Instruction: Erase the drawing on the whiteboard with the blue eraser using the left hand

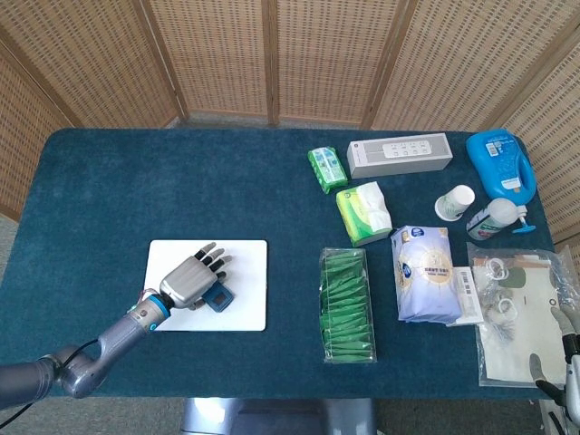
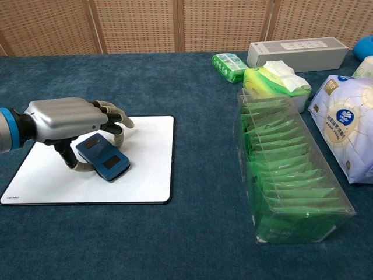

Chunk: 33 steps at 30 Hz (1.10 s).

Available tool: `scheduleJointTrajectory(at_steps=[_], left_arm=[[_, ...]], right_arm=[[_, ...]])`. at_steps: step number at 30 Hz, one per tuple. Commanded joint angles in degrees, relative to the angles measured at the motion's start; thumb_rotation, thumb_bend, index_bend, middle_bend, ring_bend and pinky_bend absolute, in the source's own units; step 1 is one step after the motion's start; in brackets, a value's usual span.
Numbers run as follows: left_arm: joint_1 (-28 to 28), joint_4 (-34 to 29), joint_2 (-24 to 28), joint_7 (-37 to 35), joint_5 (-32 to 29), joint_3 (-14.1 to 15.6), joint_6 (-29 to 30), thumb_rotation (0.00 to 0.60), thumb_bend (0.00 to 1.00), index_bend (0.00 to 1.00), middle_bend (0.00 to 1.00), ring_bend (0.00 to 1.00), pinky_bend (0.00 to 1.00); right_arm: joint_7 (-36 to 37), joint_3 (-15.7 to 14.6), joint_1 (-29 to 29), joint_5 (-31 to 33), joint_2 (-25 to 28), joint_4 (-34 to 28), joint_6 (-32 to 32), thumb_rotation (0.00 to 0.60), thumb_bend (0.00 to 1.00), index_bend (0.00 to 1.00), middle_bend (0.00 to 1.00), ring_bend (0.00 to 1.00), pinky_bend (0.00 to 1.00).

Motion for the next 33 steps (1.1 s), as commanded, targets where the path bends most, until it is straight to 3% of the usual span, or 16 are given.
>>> scheduleJointTrajectory(at_steps=[1,7,17,19,24,33], left_arm=[[1.79,-3.09,2.16,-1.52,3.21,1.52,3.35,0.6,0.34,0.82,0.14,0.0,0.0],[3.14,-4.46,3.63,-4.13,6.01,0.83,7.57,0.6,0.34,0.82,0.14,0.0,0.0],[3.53,-1.69,2.24,-4.02,4.24,0.22,6.09,0.6,0.34,0.78,0.13,0.0,0.0],[3.64,-1.21,2.0,-3.96,3.57,0.08,5.7,0.6,0.34,0.75,0.11,0.0,0.0],[3.34,-1.96,2.55,-3.44,0.93,-0.41,3.32,0.6,0.34,0.51,0.0,0.0,0.0],[3.18,-2.56,2.68,-2.26,-0.61,-0.39,1.75,0.6,0.34,0.43,0.0,0.0,0.0]], right_arm=[[-0.01,0.02,0.09,0.0,0.0,0.03,-0.12,0.6,0.39,0.1,0.11,0.0,0.06],[0.04,0.14,0.34,0.16,-0.17,0.13,-0.49,0.6,0.39,0.1,0.11,0.0,0.06],[0.41,0.14,0.16,0.45,-0.23,0.56,-0.36,0.6,0.39,0.1,0.11,0.0,0.06],[0.49,0.11,0.12,0.44,-0.15,0.54,-0.33,0.6,0.39,0.1,0.11,0.0,0.06],[0.59,0.09,0.13,0.47,-0.24,0.6,-0.4,0.6,0.39,0.1,0.11,0.0,0.06],[0.69,0.06,-0.05,0.43,-0.2,0.64,-0.11,0.6,0.39,0.1,0.11,0.0,0.06]])
